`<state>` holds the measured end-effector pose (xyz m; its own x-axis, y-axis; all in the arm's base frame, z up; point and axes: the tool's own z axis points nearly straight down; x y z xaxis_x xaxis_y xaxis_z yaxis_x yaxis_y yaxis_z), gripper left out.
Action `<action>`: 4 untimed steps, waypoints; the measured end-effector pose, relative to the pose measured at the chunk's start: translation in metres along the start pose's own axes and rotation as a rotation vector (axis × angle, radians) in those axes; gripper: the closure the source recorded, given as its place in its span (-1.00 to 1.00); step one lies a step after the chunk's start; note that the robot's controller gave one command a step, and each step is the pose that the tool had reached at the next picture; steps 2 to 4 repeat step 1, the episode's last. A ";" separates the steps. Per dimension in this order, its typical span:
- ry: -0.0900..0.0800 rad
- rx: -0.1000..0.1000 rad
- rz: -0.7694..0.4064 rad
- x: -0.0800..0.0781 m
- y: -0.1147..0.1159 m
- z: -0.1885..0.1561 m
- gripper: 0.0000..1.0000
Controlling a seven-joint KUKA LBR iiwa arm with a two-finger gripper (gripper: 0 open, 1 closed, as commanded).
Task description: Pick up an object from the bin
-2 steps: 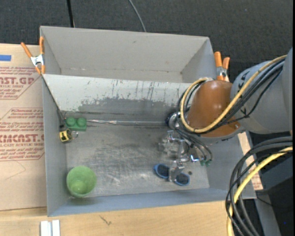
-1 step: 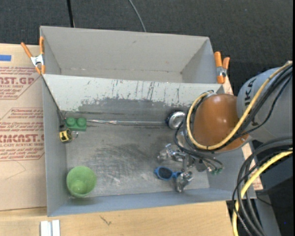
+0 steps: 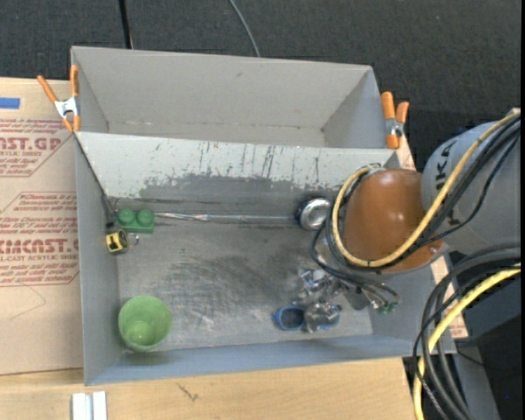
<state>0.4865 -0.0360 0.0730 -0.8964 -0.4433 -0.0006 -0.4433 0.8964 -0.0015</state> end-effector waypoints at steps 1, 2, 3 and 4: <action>-0.004 0.003 -0.244 0.013 -0.032 -0.143 1.00; -0.004 0.003 -0.244 0.013 -0.032 -0.143 1.00; -0.004 0.003 -0.244 0.013 -0.032 -0.143 1.00; -0.004 0.003 -0.244 0.013 -0.032 -0.143 1.00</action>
Offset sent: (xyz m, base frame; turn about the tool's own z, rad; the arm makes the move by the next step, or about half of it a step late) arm 0.0011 -0.0338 0.1410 -0.2456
